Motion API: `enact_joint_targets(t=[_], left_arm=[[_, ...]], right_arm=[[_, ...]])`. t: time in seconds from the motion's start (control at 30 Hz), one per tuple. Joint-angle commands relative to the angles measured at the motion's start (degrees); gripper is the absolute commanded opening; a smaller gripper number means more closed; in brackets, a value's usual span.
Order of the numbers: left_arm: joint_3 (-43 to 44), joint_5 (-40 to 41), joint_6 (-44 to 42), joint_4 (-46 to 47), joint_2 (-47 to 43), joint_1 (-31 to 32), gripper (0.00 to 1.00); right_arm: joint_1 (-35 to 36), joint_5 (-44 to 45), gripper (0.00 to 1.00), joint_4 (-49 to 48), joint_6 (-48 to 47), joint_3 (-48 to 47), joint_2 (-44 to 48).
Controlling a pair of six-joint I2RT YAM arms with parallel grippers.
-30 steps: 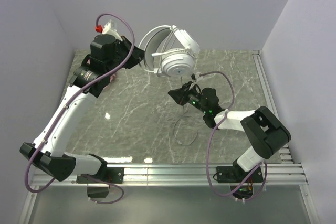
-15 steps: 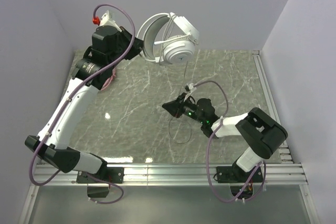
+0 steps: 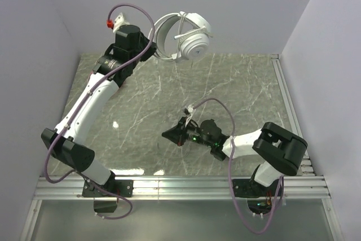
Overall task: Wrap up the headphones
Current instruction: Wrap the headphone cable with the right arm
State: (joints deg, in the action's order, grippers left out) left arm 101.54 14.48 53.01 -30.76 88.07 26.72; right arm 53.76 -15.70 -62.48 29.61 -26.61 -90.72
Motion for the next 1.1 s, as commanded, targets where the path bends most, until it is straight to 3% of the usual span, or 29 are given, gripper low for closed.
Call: enact_joint_targets(t=[0.0,0.2,0.47,0.7,0.9,1.07], left_arm=[[1.47,4.84,7.53,8.09,-0.36,0.09,0.0],[3.83,16.0,8.52,7.12,2.89,2.27,0.0],[2.37,28.84,-2.45,8.96,7.03,3.16,0.0],[-5.73,28.59,-6.08,15.12,6.85,3.34,0.0],[-12.05,31.4,-10.29,20.3,7.47,5.97,0.0],[-18.03,27.63,-15.29,25.65,6.68,6.77,0.0]], right_arm=[[2.49,2.26,0.0,2.61,0.28,-1.68,2.74],[6.27,0.95,0.0,10.35,0.37,-5.19,3.7],[9.52,-4.51,0.0,37.32,-7.8,-15.39,11.69],[9.52,-1.53,0.0,62.01,-14.65,-29.78,20.48],[6.89,2.69,0.0,82.48,-23.26,-47.19,20.14],[-0.29,-0.54,0.0,89.19,-25.65,-57.74,19.44]])
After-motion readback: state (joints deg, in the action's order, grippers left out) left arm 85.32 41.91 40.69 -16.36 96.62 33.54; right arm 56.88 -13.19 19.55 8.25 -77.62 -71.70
